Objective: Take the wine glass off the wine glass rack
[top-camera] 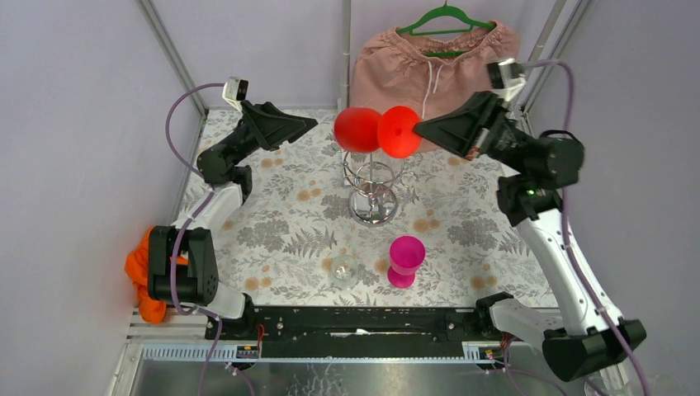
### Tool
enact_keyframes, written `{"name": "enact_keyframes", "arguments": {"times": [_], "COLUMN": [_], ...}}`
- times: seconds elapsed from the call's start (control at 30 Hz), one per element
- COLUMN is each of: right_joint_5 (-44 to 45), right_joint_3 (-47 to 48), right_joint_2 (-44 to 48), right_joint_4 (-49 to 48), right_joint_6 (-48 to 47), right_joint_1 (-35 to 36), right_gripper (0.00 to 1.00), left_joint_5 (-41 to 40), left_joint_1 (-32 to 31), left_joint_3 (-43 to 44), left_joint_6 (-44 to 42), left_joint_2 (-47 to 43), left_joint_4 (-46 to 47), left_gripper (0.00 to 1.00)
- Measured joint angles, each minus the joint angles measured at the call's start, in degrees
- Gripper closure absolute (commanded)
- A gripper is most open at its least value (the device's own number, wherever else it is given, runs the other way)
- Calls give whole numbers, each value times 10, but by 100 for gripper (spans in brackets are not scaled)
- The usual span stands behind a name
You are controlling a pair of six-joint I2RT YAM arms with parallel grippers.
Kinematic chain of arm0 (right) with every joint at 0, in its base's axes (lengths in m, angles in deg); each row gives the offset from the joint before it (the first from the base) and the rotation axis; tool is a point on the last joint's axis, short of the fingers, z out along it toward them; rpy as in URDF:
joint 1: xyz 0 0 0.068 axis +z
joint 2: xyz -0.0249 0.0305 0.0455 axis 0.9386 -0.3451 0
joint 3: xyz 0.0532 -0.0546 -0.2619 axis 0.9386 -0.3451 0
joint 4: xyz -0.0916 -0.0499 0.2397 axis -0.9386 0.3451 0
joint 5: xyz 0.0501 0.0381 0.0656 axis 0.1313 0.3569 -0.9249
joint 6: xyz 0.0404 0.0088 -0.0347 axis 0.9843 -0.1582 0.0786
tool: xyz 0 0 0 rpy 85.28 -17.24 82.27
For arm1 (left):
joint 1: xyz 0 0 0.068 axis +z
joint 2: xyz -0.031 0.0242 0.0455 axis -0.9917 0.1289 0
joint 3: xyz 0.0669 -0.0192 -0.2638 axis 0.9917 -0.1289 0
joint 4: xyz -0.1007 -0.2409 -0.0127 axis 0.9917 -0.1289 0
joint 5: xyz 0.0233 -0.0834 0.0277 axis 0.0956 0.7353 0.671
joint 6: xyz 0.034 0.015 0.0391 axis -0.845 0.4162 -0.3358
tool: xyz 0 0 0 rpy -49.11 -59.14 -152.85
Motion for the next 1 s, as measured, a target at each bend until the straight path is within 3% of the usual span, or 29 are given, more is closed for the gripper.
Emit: {"name": "enact_keyframes", "arguments": {"times": [0.2,0.77,1.0], "right_joint_5": [19,39,41], "right_joint_3": [2,40,30], "right_joint_2": [-71,-156,-205], "right_joint_4": [18,-13,-118], "right_joint_6": [-51,-71,-7], "right_joint_1": [91,120,130], "right_gripper": [100,100,100], "left_joint_5": [3,9,9], "left_joint_1": [0,-5,-16], "left_joint_3": [2,-64,-64], "left_joint_6": [16,20,24], "left_joint_2": [-2,-78,-97], "left_joint_4": [28,34,34], "left_gripper": [1,1,4]}}
